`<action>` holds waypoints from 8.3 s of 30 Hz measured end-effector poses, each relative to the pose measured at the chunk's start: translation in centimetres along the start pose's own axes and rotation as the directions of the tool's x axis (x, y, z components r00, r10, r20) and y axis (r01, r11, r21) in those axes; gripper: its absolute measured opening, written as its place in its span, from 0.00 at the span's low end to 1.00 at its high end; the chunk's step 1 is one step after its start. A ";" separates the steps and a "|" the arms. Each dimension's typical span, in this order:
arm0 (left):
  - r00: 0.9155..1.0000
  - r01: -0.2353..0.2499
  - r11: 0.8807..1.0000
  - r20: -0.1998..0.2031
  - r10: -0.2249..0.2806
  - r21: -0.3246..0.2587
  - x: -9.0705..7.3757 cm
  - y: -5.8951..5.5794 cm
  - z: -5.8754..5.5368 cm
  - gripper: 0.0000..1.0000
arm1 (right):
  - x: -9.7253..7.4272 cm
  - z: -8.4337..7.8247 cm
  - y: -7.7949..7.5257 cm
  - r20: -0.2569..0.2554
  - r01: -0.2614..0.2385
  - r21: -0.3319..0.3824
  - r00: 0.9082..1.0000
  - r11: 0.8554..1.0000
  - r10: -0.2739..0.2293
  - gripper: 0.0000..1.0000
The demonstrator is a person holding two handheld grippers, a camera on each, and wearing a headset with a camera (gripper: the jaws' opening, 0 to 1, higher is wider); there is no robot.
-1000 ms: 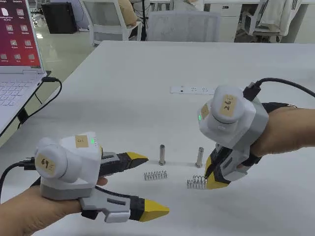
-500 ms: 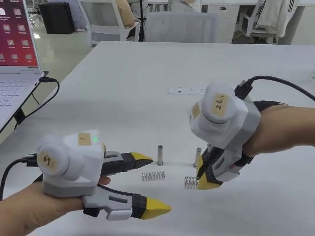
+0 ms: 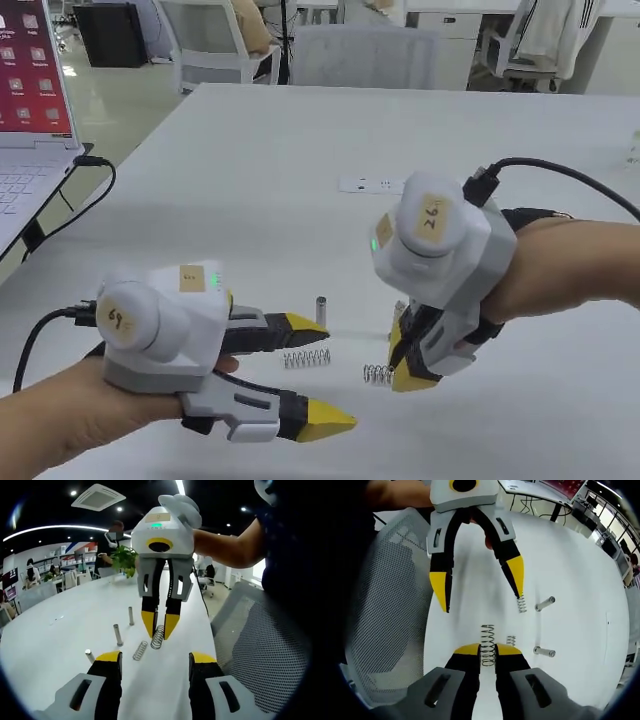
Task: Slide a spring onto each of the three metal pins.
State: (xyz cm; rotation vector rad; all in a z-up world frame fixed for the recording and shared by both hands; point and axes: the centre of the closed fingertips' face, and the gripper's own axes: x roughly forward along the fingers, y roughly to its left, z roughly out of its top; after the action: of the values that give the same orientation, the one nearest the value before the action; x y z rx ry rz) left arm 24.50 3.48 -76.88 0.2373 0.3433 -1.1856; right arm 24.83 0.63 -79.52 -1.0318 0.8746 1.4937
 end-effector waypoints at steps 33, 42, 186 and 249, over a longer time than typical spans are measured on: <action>0.997 0.074 0.991 0.015 -0.076 0.112 1.9 -1.0 0.7 0.19 | -0.1 1.1 0.8 0.009 -0.003 -0.019 1.000 1.000 0.003 0.08; 0.997 0.066 0.991 0.026 -0.069 0.115 2.0 -0.8 0.8 0.10 | -0.1 1.2 0.9 0.009 -0.004 -0.018 1.000 1.000 0.005 0.08; 0.995 0.079 0.984 0.043 -0.087 0.159 2.2 -2.0 1.6 0.02 | -2.3 3.0 1.7 0.117 0.031 0.011 0.993 0.999 -0.032 0.09; 0.994 -0.109 0.994 0.030 0.109 -0.014 -2.1 2.2 -1.9 0.51 | -5.0 -1.1 -1.8 0.038 0.116 0.089 0.992 0.989 -0.120 0.09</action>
State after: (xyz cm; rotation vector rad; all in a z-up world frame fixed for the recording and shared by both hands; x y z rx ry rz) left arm 25.59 6.73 -77.88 0.2238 0.3067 -1.0780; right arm 27.04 -1.90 -75.22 -0.9670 0.8267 1.3626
